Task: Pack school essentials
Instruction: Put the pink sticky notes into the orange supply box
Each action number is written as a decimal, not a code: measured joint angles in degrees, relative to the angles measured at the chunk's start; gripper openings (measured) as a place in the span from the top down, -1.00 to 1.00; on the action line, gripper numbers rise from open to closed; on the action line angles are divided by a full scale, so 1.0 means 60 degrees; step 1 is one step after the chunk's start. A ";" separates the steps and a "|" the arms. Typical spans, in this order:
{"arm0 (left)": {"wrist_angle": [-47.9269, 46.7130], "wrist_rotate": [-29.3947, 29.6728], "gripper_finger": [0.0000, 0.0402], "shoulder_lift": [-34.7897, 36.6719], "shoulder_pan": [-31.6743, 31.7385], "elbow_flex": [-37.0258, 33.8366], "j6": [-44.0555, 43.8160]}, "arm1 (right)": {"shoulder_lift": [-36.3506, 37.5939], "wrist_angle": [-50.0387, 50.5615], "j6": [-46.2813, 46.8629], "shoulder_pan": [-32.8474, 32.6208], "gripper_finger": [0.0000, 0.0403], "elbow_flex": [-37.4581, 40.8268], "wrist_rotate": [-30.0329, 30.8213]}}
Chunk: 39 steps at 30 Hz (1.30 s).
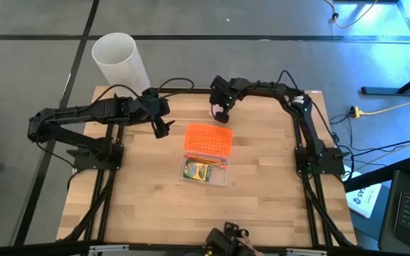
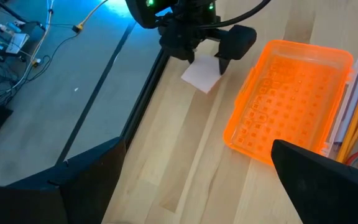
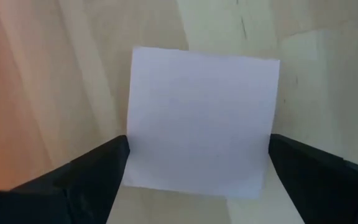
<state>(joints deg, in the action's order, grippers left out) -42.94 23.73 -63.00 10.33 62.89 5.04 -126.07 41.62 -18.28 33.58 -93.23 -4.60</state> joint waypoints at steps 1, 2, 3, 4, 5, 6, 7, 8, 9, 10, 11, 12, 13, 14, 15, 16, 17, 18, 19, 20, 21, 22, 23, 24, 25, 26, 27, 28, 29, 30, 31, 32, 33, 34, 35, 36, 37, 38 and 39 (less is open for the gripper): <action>-0.0003 0.0000 -0.98 0.0001 0.0000 0.0000 -0.0001 | -0.0008 0.0114 -0.0005 -0.0002 -0.93 -0.0099 0.0018; -0.0001 0.0000 -0.98 0.0000 0.0000 0.0000 0.0003 | -0.0026 0.0151 -0.0004 -0.0018 -0.93 -0.0203 0.0065; -0.0001 -0.0001 -0.98 0.0001 -0.0002 0.0000 0.0003 | -0.0036 0.0231 0.0022 -0.0032 -0.93 -0.0314 0.0155; 0.0000 -0.0001 -0.98 0.0004 -0.0001 0.0000 0.0003 | -0.0036 0.0337 0.0137 -0.0048 -0.93 -0.0423 0.0270; -0.0003 -0.0003 -0.98 0.0001 -0.0003 0.0000 -0.0001 | -0.0026 0.0360 0.0263 -0.0064 -0.93 -0.0469 0.0363; -0.0002 0.0000 -0.98 0.0002 0.0000 0.0000 0.0001 | -0.0014 0.0341 0.0330 -0.0082 -0.93 -0.0474 0.0438; 0.0001 0.0000 -0.98 0.0003 0.0000 0.0000 0.0003 | -0.0014 0.0349 0.0420 -0.0096 -0.93 -0.0468 0.0478; -0.0003 -0.0004 -0.98 0.0000 0.0000 0.0000 0.0003 | -0.0014 0.0369 0.0471 -0.0106 -0.93 -0.0454 0.0473; -0.0003 -0.0004 -0.98 0.0000 -0.0002 0.0000 0.0003 | -0.0015 0.0383 0.0499 -0.0120 -0.93 -0.0452 0.0465; 0.0001 0.0000 -0.98 0.0003 -0.0004 0.0000 -0.0001 | -0.0017 0.0355 0.0525 -0.0127 -0.93 -0.0454 0.0448; -0.0003 0.0000 -0.98 0.0000 -0.0004 0.0000 0.0003 | -0.0016 0.0320 0.0592 -0.0151 -0.93 -0.0456 0.0432; -0.0001 -0.0002 -0.98 0.0001 -0.0001 0.0000 0.0003 | -0.0023 0.0304 0.0736 -0.0153 -0.93 -0.0456 0.0423; -0.0003 0.0000 -0.98 0.0001 0.0000 0.0000 0.0003 | -0.0029 0.0308 0.0801 -0.0153 -0.93 -0.0456 0.0411; -0.0002 -0.0001 -0.98 0.0002 -0.0001 0.0000 0.0003 | -0.0036 0.0308 0.0907 -0.0153 -0.93 -0.0456 0.0393; -0.0003 -0.0001 -0.98 0.0001 -0.0002 0.0000 0.0000 | -0.0036 0.0301 0.0974 -0.0156 -0.93 -0.0456 0.0360; -0.0003 0.0000 -0.98 0.0002 -0.0002 0.0000 0.0001 | -0.0036 0.0297 0.0995 -0.0170 -0.93 -0.0462 0.0311; -0.0003 0.0000 -0.98 0.0002 0.0000 0.0000 0.0003 | -0.0036 0.0291 0.0993 -0.0174 -0.93 -0.0463 0.0291; -0.0002 0.0000 -0.98 0.0000 0.0000 0.0000 0.0003 | -0.0036 0.0288 0.0993 -0.0187 -0.93 -0.0466 0.0289; -0.0003 0.0000 -0.98 0.0000 -0.0002 0.0000 0.0003 | -0.0036 0.0288 0.0993 -0.0186 -0.93 -0.0467 0.0287; -0.0002 0.0000 -0.98 0.0000 -0.0004 0.0000 -0.0001 | -0.0040 0.0283 0.0989 -0.0187 -0.93 -0.0470 0.0287; -0.0002 -0.0002 -0.98 0.0002 -0.0002 0.0000 0.0001 | -0.0071 0.0242 0.0985 -0.0200 -0.93 -0.0478 0.0285; 0.0001 0.0000 -0.98 0.0000 0.0000 0.0000 0.0003 | -0.0110 0.0191 0.0979 -0.0200 -0.93 -0.0485 0.0285; -0.0003 -0.0004 -0.98 0.0000 -0.0004 0.0000 0.0003 | -0.0166 0.0208 0.0975 -0.0200 -0.93 -0.0485 0.0285; 0.0000 -0.0003 -0.98 0.0000 0.0000 0.0000 0.0003 | -0.0227 0.0210 0.0968 -0.0200 -0.93 -0.0485 0.0288; -0.0001 0.0000 -0.98 0.0000 0.0000 0.0000 -0.0001 | -0.0274 0.0195 0.0964 -0.0200 -0.93 -0.0488 0.0319; -0.0003 -0.0003 -0.98 0.0003 -0.0003 0.0000 0.0002 | -0.0300 0.0199 0.0964 -0.0200 -0.93 -0.0502 0.0308; -0.0001 0.0000 -0.98 0.0000 0.0000 0.0000 0.0003 | -0.0326 0.0193 0.0959 -0.0200 -0.93 -0.0514 0.0304; -0.0003 -0.0002 -0.98 0.0000 -0.0003 0.0000 0.0003 | -0.0346 0.0190 0.0928 -0.0200 -0.93 -0.0514 0.0319; -0.0003 0.0000 -0.98 0.0000 -0.0003 0.0000 0.0002 | -0.0362 0.0179 0.0875 -0.0200 -0.93 -0.0518 0.0333; -0.0002 -0.0002 -0.98 0.0002 0.0000 0.0000 -0.0001 | -0.0368 0.0146 0.0757 -0.0200 -0.93 -0.0518 0.0370; -0.0002 0.0000 -0.98 0.0000 -0.0002 0.0000 0.0003 | -0.0375 0.0107 0.0701 -0.0200 -0.93 -0.0518 0.0398; -0.0003 0.0000 -0.98 0.0000 0.0000 0.0000 0.0003 | -0.0379 0.0060 0.0628 -0.0200 -0.93 -0.0518 0.0401; -0.0003 0.0000 -0.98 0.0000 -0.0004 0.0000 0.0003 | -0.0382 0.0031 0.0530 -0.0200 -0.93 -0.0518 0.0397; -0.0003 0.0000 -0.98 0.0001 -0.0004 0.0000 0.0003 | -0.0382 0.0024 0.0499 -0.0200 -0.93 -0.0518 0.0394; -0.0003 0.0000 -0.98 0.0001 -0.0001 0.0000 -0.0001 | -0.0385 0.0024 0.0487 -0.0200 -0.93 -0.0518 0.0391; -0.0002 -0.0001 -0.98 0.0002 0.0000 0.0000 0.0001 | -0.0385 0.0024 0.0480 -0.0200 -0.93 -0.0518 0.0387; -0.0002 0.0000 -0.98 0.0001 0.0000 0.0000 0.0003 | -0.0385 0.0024 0.0468 -0.0200 -0.93 -0.0518 0.0383; -0.0003 -0.0004 -0.98 0.0001 -0.0001 0.0000 0.0003 | -0.0385 0.0024 0.0453 -0.0200 -0.93 -0.0516 0.0381; -0.0003 -0.0001 -0.98 0.0003 0.0000 0.0000 0.0002 | -0.0385 0.0024 0.0427 -0.0200 -0.93 -0.0514 0.0374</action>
<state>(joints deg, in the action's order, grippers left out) -42.96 23.72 -62.99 10.33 62.89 5.05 -128.38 41.76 -15.71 32.38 -96.31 -2.36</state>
